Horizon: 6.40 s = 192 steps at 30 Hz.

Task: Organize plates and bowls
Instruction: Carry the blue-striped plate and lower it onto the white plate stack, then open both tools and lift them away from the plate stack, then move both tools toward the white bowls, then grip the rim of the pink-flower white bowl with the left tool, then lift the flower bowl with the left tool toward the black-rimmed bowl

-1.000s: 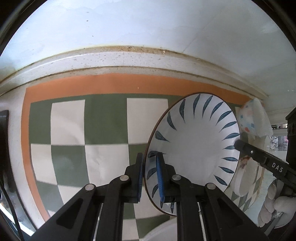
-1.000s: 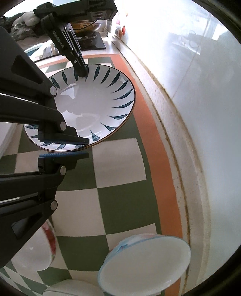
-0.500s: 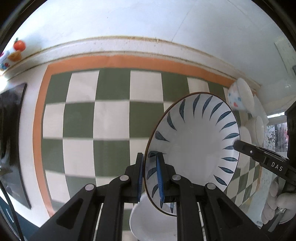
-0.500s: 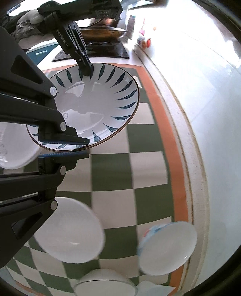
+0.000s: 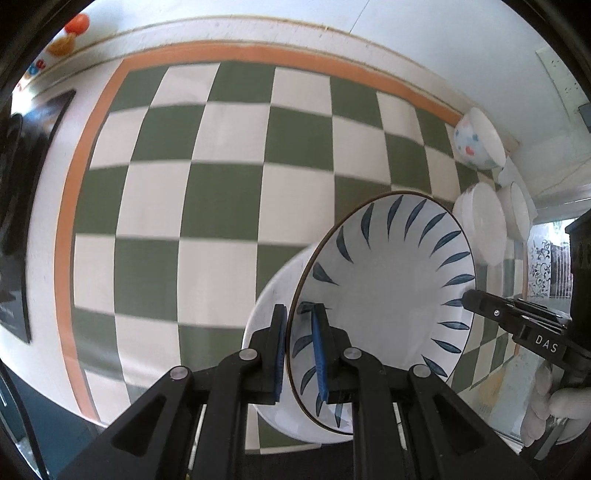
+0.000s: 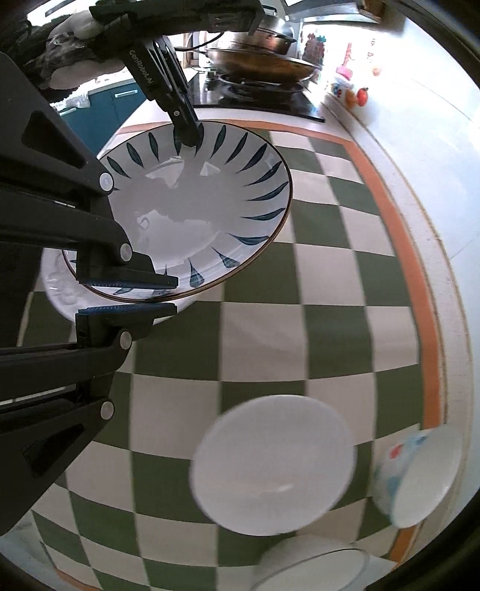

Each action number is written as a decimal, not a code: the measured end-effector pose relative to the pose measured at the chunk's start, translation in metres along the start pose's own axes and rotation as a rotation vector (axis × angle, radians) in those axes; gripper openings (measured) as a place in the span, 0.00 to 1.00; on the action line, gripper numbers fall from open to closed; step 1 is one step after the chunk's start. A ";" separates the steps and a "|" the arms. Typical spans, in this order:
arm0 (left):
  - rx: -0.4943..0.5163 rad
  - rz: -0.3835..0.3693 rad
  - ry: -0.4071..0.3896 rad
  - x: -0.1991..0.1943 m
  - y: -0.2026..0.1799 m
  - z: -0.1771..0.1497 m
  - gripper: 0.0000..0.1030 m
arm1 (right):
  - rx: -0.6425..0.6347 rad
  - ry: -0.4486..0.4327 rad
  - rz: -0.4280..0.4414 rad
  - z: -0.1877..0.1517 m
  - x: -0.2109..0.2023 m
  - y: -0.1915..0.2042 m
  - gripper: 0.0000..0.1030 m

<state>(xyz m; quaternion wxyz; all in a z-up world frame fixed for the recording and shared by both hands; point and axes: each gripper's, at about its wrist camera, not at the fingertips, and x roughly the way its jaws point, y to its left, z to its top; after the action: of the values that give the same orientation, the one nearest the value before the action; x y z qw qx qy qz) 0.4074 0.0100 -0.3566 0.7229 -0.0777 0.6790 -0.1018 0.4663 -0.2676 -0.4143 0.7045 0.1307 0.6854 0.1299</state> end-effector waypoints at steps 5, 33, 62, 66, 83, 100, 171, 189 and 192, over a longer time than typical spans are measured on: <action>-0.015 0.003 0.022 0.010 0.003 -0.017 0.11 | -0.003 0.025 -0.003 -0.017 0.013 -0.003 0.09; -0.040 0.090 0.080 0.050 -0.005 -0.026 0.17 | -0.035 0.079 -0.069 -0.025 0.053 0.008 0.09; -0.034 0.055 0.130 0.050 -0.006 -0.023 0.32 | 0.098 0.065 -0.141 -0.025 0.054 0.014 0.16; -0.037 0.045 0.101 0.039 -0.004 -0.022 0.46 | 0.095 0.046 -0.152 -0.024 0.045 0.017 0.24; 0.071 0.092 -0.090 -0.039 -0.019 -0.065 0.89 | -0.011 -0.061 -0.187 -0.087 -0.003 0.057 0.51; 0.112 0.007 -0.206 -0.142 -0.038 -0.118 0.89 | 0.000 -0.257 -0.110 -0.162 -0.124 0.107 0.63; 0.150 -0.015 0.105 0.092 -0.227 0.086 0.17 | 0.217 -0.039 -0.022 0.081 -0.022 -0.186 0.09; 0.200 -0.022 0.191 0.096 -0.233 -0.012 0.17 | 0.189 0.036 -0.019 -0.033 -0.047 -0.185 0.09; 0.192 -0.019 0.209 0.110 -0.238 -0.014 0.17 | 0.202 0.052 -0.017 -0.043 -0.037 -0.192 0.09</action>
<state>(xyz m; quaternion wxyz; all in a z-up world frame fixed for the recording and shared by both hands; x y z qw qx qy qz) 0.3901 -0.2472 -0.4039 0.6515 -0.0036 0.7369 -0.1805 0.4234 -0.4594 -0.4502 0.6709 0.1919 0.7139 0.0576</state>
